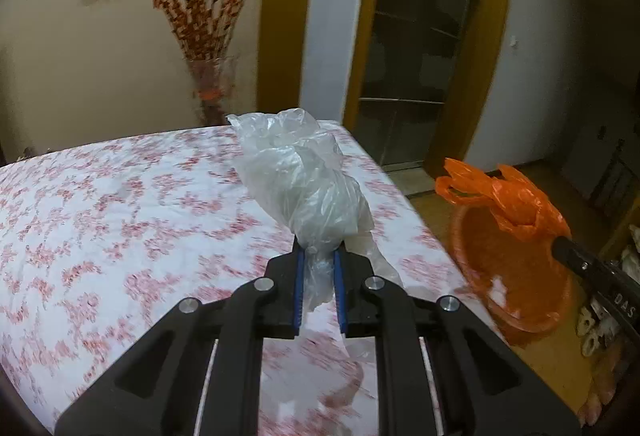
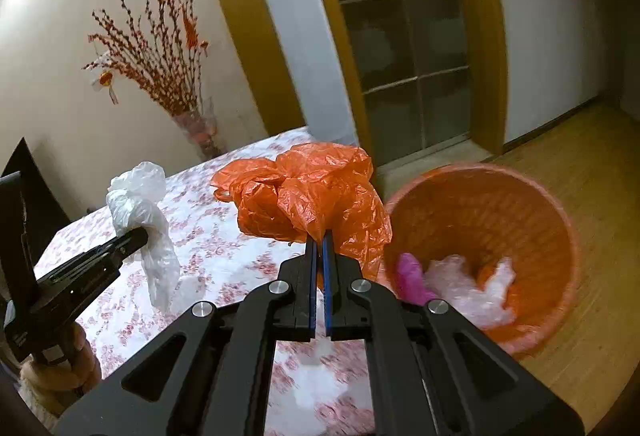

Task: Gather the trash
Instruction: 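Carry the clear bag with the left gripper while the right gripper carries the orange bag to the wastebasket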

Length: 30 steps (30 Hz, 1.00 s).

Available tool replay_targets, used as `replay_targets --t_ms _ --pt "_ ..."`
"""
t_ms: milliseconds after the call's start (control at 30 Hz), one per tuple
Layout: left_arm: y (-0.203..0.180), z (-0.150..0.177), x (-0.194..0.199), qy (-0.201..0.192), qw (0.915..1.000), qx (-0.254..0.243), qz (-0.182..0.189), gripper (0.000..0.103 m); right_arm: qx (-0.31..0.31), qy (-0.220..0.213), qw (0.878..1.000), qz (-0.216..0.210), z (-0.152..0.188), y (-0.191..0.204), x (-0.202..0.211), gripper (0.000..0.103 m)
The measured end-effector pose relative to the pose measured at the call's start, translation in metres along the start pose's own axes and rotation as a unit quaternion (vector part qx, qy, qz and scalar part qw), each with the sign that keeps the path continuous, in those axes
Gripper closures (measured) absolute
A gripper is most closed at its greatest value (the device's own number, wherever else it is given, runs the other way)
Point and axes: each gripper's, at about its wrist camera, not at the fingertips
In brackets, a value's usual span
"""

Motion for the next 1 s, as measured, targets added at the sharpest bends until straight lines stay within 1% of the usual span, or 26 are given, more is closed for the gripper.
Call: replay_targets --t_ms 267,467,733,1000 --pt "-0.042 0.015 0.028 -0.008 0.9988 -0.018 0.044 0.089 -0.012 -0.035 0.999 0.037 0.003 -0.023 0.045 0.100" --pt "-0.072 0.021 0.035 -0.007 0.9967 -0.030 0.074 0.089 -0.024 -0.047 0.996 0.065 0.006 -0.039 0.060 0.100" --pt "-0.110 0.025 0.020 0.008 0.9931 -0.041 0.109 0.089 -0.047 -0.050 0.994 0.089 0.006 -0.066 0.066 0.100" --pt "-0.146 0.026 -0.004 0.021 0.9896 -0.055 0.131 0.089 -0.072 -0.050 0.990 0.106 0.001 -0.092 0.054 0.100"
Point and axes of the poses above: each gripper's, at about its wrist camera, not at the fingertips, and x roughly against the way its jaws point, y to its left, z to its underside, and after that the axes turned 6 degrees about -y, right-handed
